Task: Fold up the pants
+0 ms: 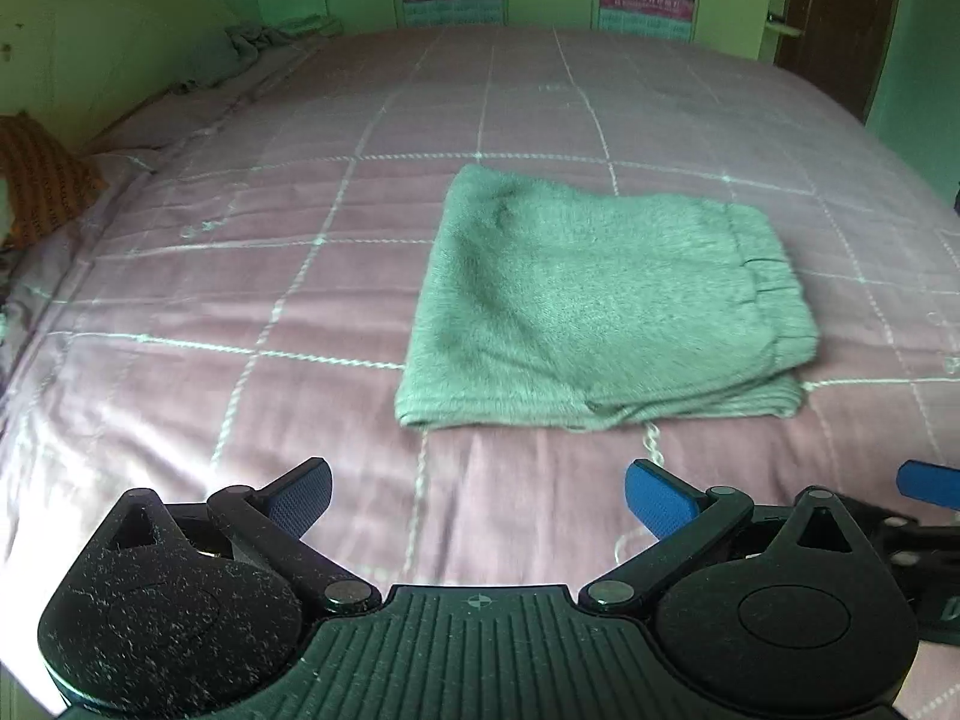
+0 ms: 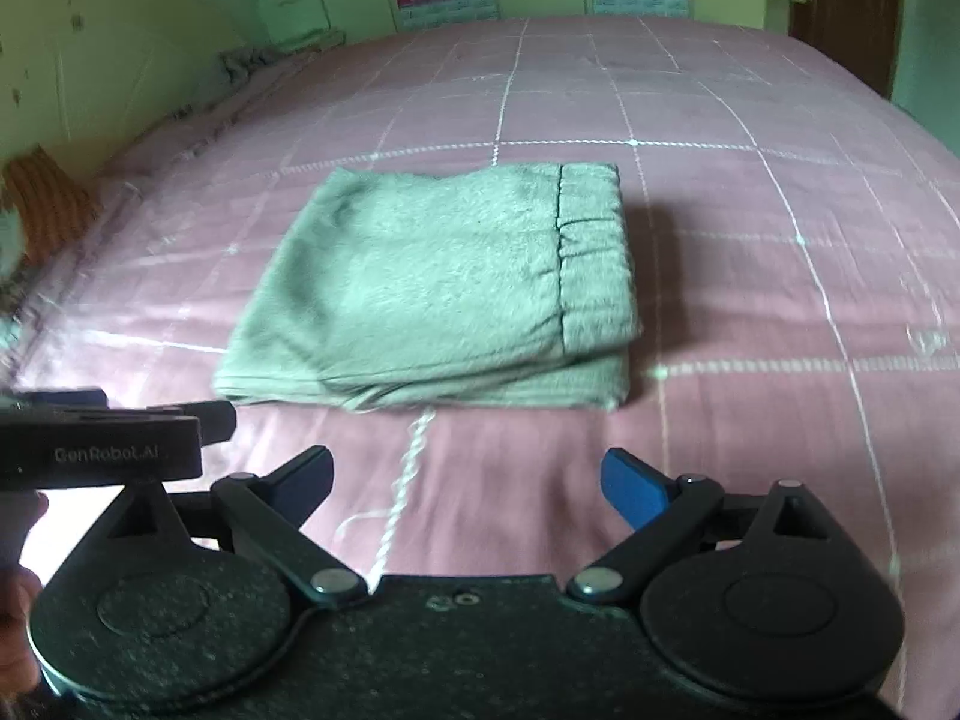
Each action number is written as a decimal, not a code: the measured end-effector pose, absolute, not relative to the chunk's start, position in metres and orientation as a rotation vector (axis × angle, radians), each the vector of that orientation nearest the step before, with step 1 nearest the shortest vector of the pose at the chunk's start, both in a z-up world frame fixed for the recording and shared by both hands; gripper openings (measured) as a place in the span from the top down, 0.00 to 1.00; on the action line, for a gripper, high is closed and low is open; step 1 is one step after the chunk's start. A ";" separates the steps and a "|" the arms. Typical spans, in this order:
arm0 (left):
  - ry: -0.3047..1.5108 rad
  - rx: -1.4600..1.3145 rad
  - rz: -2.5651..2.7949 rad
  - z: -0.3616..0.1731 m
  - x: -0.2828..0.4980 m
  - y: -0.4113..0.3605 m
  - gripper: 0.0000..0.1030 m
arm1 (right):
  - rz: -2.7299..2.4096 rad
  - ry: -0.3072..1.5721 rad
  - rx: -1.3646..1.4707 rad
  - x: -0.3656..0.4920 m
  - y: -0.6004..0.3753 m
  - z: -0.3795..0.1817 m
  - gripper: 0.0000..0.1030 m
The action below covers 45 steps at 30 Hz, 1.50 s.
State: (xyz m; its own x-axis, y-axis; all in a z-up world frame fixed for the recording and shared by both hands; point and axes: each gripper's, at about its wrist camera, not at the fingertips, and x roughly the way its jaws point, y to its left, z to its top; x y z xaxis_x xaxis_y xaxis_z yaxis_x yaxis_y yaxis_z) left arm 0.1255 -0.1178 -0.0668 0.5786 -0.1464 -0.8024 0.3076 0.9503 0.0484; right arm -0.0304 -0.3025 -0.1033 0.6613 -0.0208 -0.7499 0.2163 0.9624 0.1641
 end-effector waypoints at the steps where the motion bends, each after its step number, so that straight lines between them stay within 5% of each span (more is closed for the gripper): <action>1: 0.905 0.192 -0.256 -0.060 0.116 -0.114 0.00 | -0.132 0.824 0.272 -0.039 -0.302 -0.097 0.07; 24: 0.737 0.197 -0.254 0.015 -0.041 -0.079 0.00 | -0.206 0.480 0.054 -0.188 -0.251 -0.028 0.06; 45: 0.716 0.129 -0.266 0.012 -0.034 -0.077 0.00 | -0.296 0.397 0.018 -0.200 -0.244 -0.018 0.05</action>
State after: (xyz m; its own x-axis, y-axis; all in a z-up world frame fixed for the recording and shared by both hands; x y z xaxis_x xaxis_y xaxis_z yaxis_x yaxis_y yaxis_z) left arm -0.0341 -0.0767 0.0117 0.7226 -0.1959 -0.6629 0.2836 0.9586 0.0258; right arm -0.1999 -0.2437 -0.0177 0.8799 -0.2803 -0.3836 0.2873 0.9570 -0.0403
